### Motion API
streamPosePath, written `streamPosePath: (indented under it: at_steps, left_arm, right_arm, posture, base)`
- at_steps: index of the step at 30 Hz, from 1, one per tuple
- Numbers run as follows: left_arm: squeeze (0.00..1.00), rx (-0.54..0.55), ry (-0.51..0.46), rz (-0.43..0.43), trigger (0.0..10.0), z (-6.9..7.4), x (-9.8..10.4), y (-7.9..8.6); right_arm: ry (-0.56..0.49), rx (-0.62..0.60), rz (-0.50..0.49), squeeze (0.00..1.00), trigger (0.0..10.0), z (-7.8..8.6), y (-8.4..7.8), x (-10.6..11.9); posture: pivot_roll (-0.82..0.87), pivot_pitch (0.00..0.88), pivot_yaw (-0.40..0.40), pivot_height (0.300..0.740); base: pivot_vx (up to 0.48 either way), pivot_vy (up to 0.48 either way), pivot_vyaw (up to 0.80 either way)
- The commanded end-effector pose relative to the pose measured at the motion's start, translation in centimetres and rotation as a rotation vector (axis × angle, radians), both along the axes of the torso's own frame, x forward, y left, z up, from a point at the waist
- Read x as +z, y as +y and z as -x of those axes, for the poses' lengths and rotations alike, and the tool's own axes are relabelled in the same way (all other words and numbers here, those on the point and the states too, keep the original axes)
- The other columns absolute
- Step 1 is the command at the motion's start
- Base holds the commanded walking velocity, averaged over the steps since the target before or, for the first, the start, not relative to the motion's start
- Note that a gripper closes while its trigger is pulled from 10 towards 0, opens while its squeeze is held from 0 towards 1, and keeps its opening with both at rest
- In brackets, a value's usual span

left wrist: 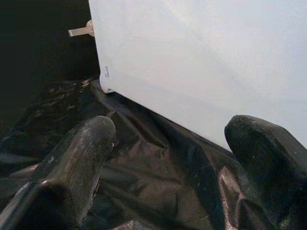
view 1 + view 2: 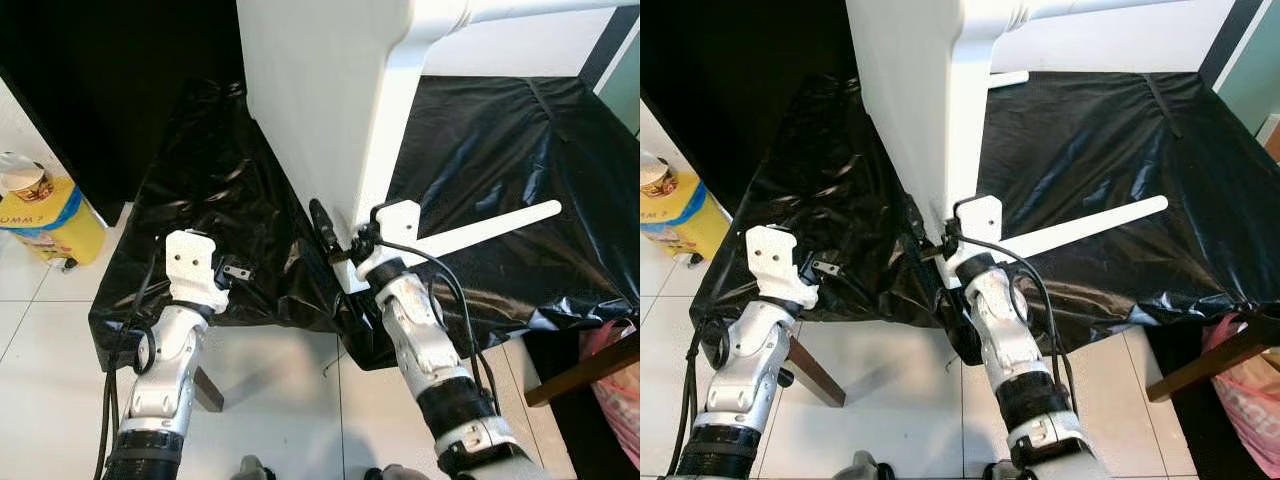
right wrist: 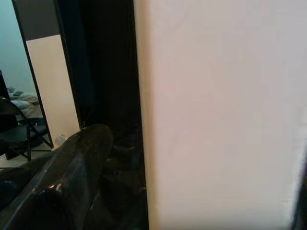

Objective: Building children table

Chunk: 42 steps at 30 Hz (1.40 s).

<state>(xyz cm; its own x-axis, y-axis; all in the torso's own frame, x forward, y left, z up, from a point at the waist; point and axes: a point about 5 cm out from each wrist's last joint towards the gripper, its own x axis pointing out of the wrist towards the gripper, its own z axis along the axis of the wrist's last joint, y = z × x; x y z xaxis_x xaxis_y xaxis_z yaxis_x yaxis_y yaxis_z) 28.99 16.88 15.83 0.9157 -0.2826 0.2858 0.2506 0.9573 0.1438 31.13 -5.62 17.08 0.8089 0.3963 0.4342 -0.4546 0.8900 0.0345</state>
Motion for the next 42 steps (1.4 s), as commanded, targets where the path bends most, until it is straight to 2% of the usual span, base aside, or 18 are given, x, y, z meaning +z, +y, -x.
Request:
streamPosePath:
  at_steps: [1,2,5,14,15,16,20,24,29,31,33,36,42]
  left_arm:
    - [0.0,-0.019,0.018,0.0,10.0,0.2,-0.3,-0.2]
    - [0.0,-0.019,0.018,0.0,10.0,0.2,-0.3,-0.2]
    - [0.0,-0.061,0.032,-0.007,10.0,0.5,-0.5,-0.7]
    - [0.0,-0.112,0.042,-0.023,10.0,0.8,-0.7,-1.4]
    - [0.0,-0.128,0.046,-0.03,10.0,0.8,-0.7,-1.7]
    - [0.0,-0.133,0.047,-0.031,10.0,0.8,-0.7,-1.7]
    - [0.0,-0.137,0.048,-0.033,10.0,0.8,-0.7,-1.8]
    - [0.0,-0.145,0.053,-0.036,10.0,0.9,-0.7,-1.9]
    - [0.0,-0.148,0.055,-0.037,10.0,0.9,-0.8,-1.9]
    - [0.0,-0.151,0.059,-0.038,10.0,1.0,-0.8,-1.8]
    - [0.0,-0.151,0.059,-0.038,10.0,1.0,-0.8,-1.8]
    - [0.0,-0.154,0.062,-0.041,10.0,1.1,-0.8,-1.8]
    - [0.0,-0.156,0.062,-0.042,10.0,1.0,-0.8,-1.7]
  right_arm:
    - [0.005,0.023,0.006,0.0,10.0,0.4,0.1,-0.1]
    - [0.005,0.023,0.006,0.0,10.0,0.4,0.1,-0.1]
    - [0.006,0.003,0.038,0.0,10.0,1.8,-1.8,-0.7]
    - [0.029,-0.023,0.09,0.0,10.0,3.7,-3.9,-1.5]
    - [0.047,-0.028,0.122,0.0,10.0,4.5,-4.9,-1.8]
    - [0.056,-0.028,0.127,0.0,10.0,4.8,-5.2,-2.0]
    - [0.078,-0.018,0.14,0.0,10.0,5.2,-5.7,-2.2]
    - [0.147,0.026,0.196,0.0,10.0,6.4,-6.6,-3.4]
    - [0.175,0.02,0.228,0.0,10.0,6.8,-7.4,-3.9]
    - [0.212,0.001,0.264,0.0,10.0,6.9,-8.6,-4.6]
    - [0.212,0.001,0.264,0.0,10.0,6.9,-8.6,-4.6]
    - [0.244,-0.019,0.298,0.0,10.0,6.9,-9.7,-5.1]
    - [0.258,-0.045,0.311,0.0,10.0,6.5,-10.2,-5.2]
  posture:
    - [0.05,0.085,-0.031,0.74]
    - [0.05,0.085,-0.031,0.74]
    - [0.04,0.091,-0.032,0.74]
    - [0.03,0.093,-0.026,0.74]
    - [0.03,0.093,-0.024,0.74]
    - [0.03,0.095,-0.024,0.74]
    - [0.02,0.095,-0.023,0.74]
    - [0.02,0.093,-0.022,0.74]
    - [0.03,0.091,-0.025,0.74]
    - [0.03,0.084,-0.025,0.74]
    - [0.03,0.084,-0.025,0.74]
    - [0.03,0.078,-0.027,0.74]
    - [0.04,0.072,-0.029,0.74]
  base:
    - [0.0,0.0,0.0]
    - [0.0,0.0,0.0]
    - [0.0,0.0,0.0]
    - [0.0,0.0,0.0]
    - [0.0,0.0,0.0]
    - [0.0,0.0,0.0]
    - [0.0,0.0,0.0]
    - [0.0,0.0,0.0]
    - [0.0,0.0,0.0]
    - [0.0,0.0,0.0]
    - [0.0,0.0,0.0]
    - [0.0,0.0,0.0]
    - [0.0,0.0,0.0]
